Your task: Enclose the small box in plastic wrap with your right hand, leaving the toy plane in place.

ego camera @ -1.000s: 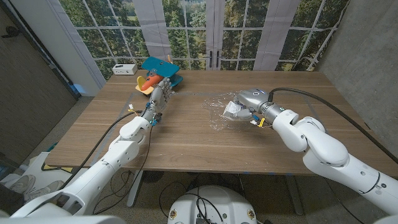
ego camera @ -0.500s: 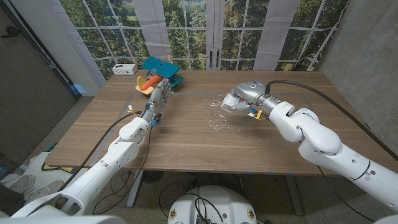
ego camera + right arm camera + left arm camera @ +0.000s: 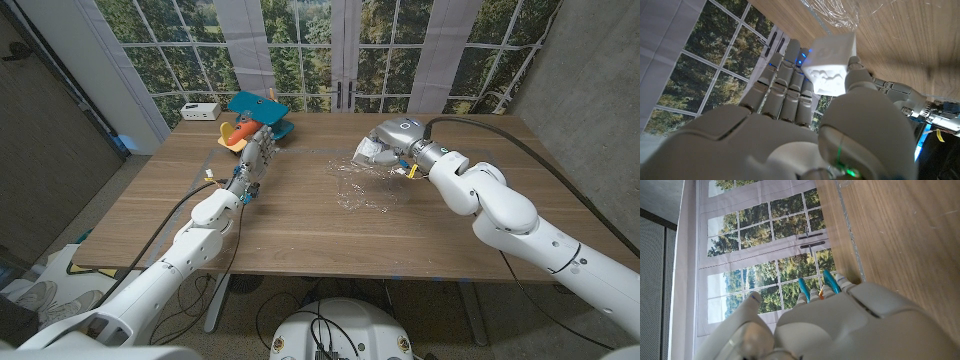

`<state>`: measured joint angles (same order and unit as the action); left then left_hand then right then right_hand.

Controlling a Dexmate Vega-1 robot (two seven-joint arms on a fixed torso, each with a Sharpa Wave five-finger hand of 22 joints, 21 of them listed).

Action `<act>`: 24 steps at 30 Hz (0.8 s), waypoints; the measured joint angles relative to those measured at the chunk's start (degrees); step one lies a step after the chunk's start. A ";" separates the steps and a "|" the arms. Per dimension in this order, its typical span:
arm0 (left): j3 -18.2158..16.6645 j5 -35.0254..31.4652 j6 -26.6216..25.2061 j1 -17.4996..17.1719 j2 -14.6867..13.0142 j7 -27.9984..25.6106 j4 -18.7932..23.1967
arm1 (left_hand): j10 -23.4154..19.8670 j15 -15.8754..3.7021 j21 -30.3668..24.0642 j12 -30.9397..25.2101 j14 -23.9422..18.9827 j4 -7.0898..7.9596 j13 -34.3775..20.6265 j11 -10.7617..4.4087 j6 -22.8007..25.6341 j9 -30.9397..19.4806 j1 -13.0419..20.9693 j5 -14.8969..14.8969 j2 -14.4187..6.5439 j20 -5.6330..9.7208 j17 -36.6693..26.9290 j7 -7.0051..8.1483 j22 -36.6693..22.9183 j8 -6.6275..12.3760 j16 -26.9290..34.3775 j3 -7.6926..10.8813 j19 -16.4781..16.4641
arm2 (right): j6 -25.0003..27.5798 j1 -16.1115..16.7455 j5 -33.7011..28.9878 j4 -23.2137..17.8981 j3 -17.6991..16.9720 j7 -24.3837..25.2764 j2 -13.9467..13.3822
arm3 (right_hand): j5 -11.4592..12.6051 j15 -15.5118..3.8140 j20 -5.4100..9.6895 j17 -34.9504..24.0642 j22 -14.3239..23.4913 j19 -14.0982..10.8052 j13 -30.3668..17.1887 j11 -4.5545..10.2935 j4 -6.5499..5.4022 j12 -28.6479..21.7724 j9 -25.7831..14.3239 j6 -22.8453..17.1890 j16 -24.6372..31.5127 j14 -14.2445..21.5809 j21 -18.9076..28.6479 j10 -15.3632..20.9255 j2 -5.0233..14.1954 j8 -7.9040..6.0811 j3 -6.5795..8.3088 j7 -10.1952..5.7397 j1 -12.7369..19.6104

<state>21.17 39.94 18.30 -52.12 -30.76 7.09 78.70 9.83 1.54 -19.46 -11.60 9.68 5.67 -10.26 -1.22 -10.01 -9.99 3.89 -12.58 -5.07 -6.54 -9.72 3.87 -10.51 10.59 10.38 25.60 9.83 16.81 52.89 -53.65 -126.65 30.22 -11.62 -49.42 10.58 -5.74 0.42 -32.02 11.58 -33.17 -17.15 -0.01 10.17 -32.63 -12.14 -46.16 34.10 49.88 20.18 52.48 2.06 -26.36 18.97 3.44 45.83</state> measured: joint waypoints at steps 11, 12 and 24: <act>0.05 -0.03 -0.20 -0.60 0.00 -0.59 0.72 | 0.00 0.00 0.00 0.00 0.00 0.00 0.00 0.00 0.00 0.00 0.00 0.00 0.00 0.00 0.00 0.00 0.00 0.00 0.00 0.00 0.00 | 0.63 -5.83 1.42 2.44 2.39 -5.52 1.86 | 0.00 -0.11 0.00 -0.53 0.00 0.00 0.00 0.03 0.00 0.03 0.01 0.00 -0.22 0.52 0.00 0.03 -0.38 0.03 0.00 0.00 0.38; 0.05 -0.03 -0.20 -0.69 0.00 -0.61 0.78 | 0.00 0.00 0.00 0.00 0.00 0.00 0.00 0.00 0.00 0.00 0.00 0.00 0.00 0.00 0.00 0.00 0.00 0.00 0.00 0.00 0.00 | 0.65 -5.83 1.43 2.44 2.39 -5.59 1.86 | 0.00 -0.10 0.00 -0.53 0.00 0.00 0.00 0.03 0.00 0.08 0.01 0.00 -0.22 0.52 0.00 0.03 -0.38 0.05 0.00 0.00 0.38; -0.01 0.02 -0.21 -1.43 -0.02 -1.08 1.29 | 0.00 0.00 0.00 0.00 0.00 0.00 0.00 0.00 0.00 0.00 0.00 0.00 0.00 0.00 0.00 0.00 0.00 0.00 0.00 0.00 0.00 | 2.14 -12.29 2.10 6.62 6.26 -12.40 4.06 | -0.21 -0.10 0.00 -0.80 0.00 0.00 -1.67 0.02 0.00 0.12 0.04 0.01 -0.43 0.53 0.45 0.01 -0.53 -0.21 0.00 -0.01 0.53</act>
<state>21.15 39.96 18.10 -53.55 -30.78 6.01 79.99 9.83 1.54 -19.46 -11.60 9.68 5.67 -10.26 -1.22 -10.01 -9.99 3.89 -12.58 -5.07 -6.54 -9.72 3.88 -10.51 10.59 10.38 25.60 9.83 18.95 40.60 -51.55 -120.03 36.48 -24.02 -45.36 10.36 -5.84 0.42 -32.81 11.58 -33.17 -18.82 0.01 10.17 -32.51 -12.10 -46.15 33.67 50.41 20.63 52.50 1.53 -26.56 18.97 3.43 46.36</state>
